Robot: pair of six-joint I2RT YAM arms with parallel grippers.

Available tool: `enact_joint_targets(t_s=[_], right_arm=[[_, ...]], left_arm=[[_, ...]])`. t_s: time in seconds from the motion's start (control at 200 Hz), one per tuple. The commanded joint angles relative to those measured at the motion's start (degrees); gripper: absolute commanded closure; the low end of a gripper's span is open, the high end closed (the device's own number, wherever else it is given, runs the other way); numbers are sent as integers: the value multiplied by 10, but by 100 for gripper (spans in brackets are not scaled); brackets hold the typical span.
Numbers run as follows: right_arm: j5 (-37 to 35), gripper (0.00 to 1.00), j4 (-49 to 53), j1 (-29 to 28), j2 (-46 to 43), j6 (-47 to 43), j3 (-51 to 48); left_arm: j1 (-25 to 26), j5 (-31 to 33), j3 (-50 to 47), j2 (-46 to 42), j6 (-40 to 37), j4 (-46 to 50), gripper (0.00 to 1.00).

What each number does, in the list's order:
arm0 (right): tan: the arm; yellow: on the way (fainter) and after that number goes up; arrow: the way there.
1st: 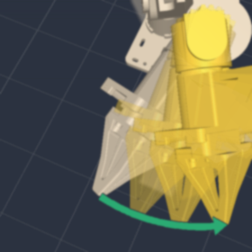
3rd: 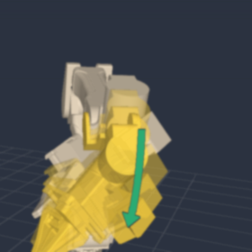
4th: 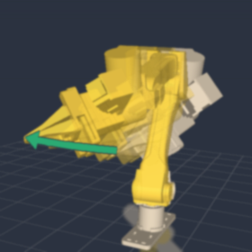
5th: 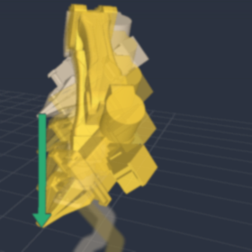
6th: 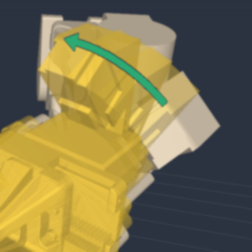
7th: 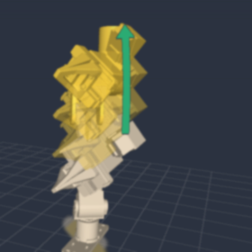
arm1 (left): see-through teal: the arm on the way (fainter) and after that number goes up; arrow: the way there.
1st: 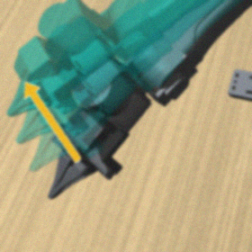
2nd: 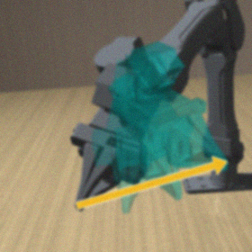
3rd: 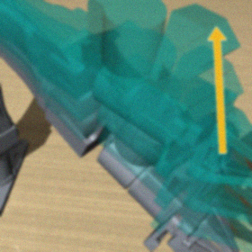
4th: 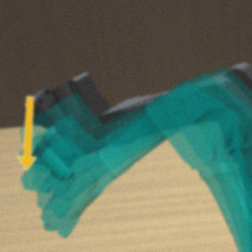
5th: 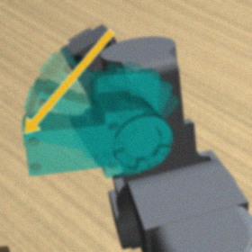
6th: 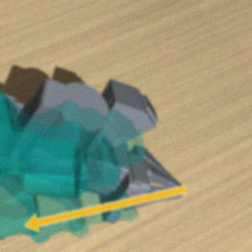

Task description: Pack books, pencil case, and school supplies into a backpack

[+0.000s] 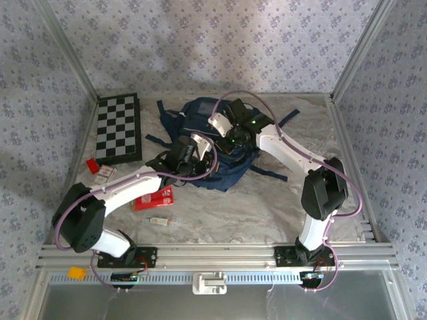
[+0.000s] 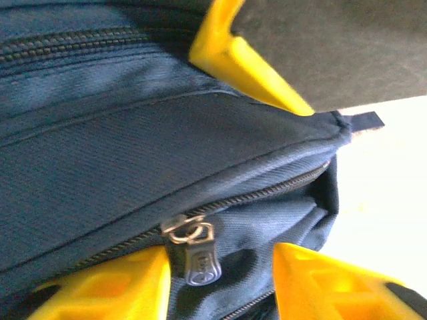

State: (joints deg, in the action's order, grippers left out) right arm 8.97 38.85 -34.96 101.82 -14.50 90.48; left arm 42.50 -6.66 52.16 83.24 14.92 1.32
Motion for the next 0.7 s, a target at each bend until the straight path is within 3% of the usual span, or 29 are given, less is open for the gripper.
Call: enact_joint_targets(t_s=[0.0, 0.255, 0.425, 0.695], right_arm=[[22, 100, -10, -5, -1, 14, 33], [18, 100, -6, -5, -5, 12, 35], [18, 100, -4, -2, -5, 11, 34], [13, 100, 1, 10, -19, 2, 24]], left_arm=[[4, 21, 29, 14, -23, -15, 66], [-16, 4, 20, 3, -38, -5, 90], [-42, -1, 7, -15, -34, 3, 100], [-82, 13, -9, -39, -47, 37, 100]])
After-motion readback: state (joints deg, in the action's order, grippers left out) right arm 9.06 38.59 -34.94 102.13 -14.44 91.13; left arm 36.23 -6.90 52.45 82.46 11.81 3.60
